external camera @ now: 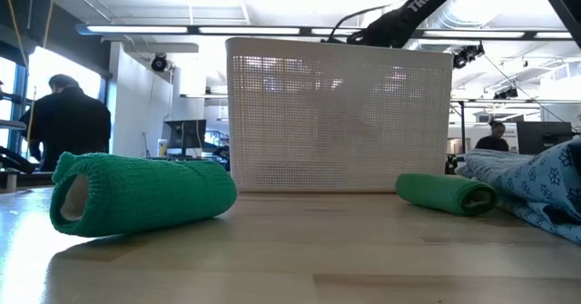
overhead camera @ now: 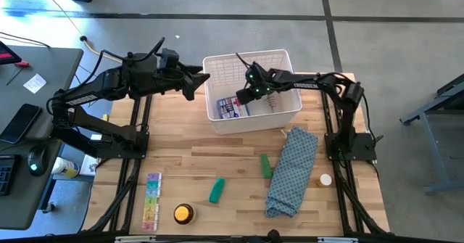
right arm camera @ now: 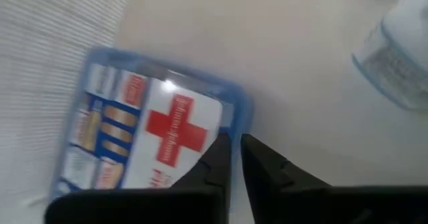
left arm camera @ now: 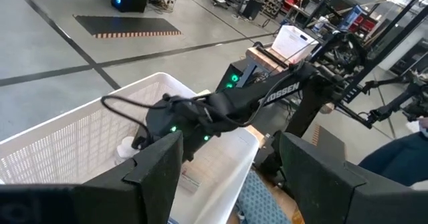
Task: Pick & place medical supplies in basket/bin
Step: Put the blue first aid kit into the white bin, then put the medicine organizer into the white bin
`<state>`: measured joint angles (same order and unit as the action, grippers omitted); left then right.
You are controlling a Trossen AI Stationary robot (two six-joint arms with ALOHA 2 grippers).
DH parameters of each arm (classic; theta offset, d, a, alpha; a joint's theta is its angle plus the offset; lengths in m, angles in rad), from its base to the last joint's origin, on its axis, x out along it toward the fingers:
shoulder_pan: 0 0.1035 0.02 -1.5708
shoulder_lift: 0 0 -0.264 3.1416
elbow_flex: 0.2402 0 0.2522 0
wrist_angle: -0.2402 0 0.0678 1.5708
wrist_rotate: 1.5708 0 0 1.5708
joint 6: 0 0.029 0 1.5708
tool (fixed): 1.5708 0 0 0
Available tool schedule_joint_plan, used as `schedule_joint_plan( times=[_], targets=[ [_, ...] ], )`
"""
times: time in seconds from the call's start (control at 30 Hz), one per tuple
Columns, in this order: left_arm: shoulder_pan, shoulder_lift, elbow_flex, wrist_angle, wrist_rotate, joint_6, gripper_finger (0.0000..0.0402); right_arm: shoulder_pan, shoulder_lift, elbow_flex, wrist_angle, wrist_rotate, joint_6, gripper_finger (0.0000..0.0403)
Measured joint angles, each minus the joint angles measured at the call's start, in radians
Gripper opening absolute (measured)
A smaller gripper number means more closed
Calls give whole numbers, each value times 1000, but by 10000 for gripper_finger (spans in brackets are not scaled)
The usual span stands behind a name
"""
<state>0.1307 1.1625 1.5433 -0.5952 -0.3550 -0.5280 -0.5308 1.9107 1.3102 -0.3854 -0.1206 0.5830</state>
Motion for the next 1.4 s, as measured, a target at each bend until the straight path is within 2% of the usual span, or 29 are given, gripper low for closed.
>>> schedule_joint_plan(
  times=[0.1, 0.27, 0.4, 0.77, 1.0, 1.4],
  targets=[
    [0, 0, 0, 0, 0, 0, 285, 0, 30, 0, -17, -3, 0, 32],
    [0, 0, 0, -6, 5, -1, 285, 0, 55, 0, -53, -16, 0, 4],
    [0, 0, 0, -7, 6, -1, 285, 2, 55, 0, -43, -23, 2, 7],
    [0, 0, 0, -6, 7, 31, 285, 43, 102, 0, -38, -199, 21, 1],
    [0, -2, 0, -6, 7, 31, 285, 61, 97, 0, -14, -186, 49, 2],
    [0, -3, 0, -3, 8, 27, 285, 5, 57, 50, -31, -281, 36, 5]
  ],
)
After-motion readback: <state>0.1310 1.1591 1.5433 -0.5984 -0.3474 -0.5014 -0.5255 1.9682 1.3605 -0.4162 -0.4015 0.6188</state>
